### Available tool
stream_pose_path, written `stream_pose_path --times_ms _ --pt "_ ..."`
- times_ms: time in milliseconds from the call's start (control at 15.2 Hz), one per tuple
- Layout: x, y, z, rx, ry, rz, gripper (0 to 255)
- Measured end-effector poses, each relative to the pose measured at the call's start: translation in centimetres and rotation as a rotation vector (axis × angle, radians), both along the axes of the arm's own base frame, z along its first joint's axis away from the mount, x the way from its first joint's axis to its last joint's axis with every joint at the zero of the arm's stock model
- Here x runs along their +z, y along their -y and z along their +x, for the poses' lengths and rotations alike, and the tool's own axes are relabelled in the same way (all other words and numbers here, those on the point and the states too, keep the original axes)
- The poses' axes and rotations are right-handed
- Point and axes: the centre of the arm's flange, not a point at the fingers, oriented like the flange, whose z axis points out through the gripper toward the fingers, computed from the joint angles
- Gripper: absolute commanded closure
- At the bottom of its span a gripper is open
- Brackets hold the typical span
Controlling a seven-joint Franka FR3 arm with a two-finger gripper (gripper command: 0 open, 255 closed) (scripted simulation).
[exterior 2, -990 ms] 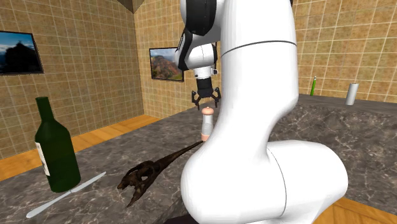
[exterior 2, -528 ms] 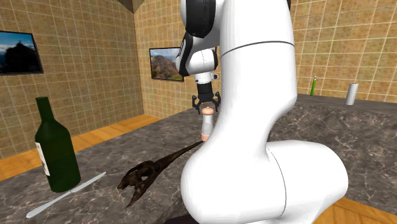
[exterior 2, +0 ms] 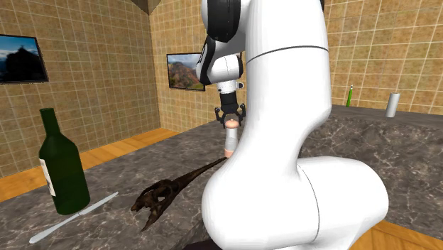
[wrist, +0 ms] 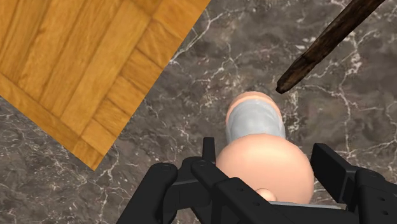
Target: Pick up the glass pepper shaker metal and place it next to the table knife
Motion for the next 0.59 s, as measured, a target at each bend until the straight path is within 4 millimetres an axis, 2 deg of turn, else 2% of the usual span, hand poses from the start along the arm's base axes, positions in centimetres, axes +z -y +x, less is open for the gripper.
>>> stream_pose_path --times_ms 396,594 --pt "0.0 0.0 0.0 0.0 0.0 0.0 255" --pt "1.0 -0.1 -0.1 0.0 -0.001 0.0 255"
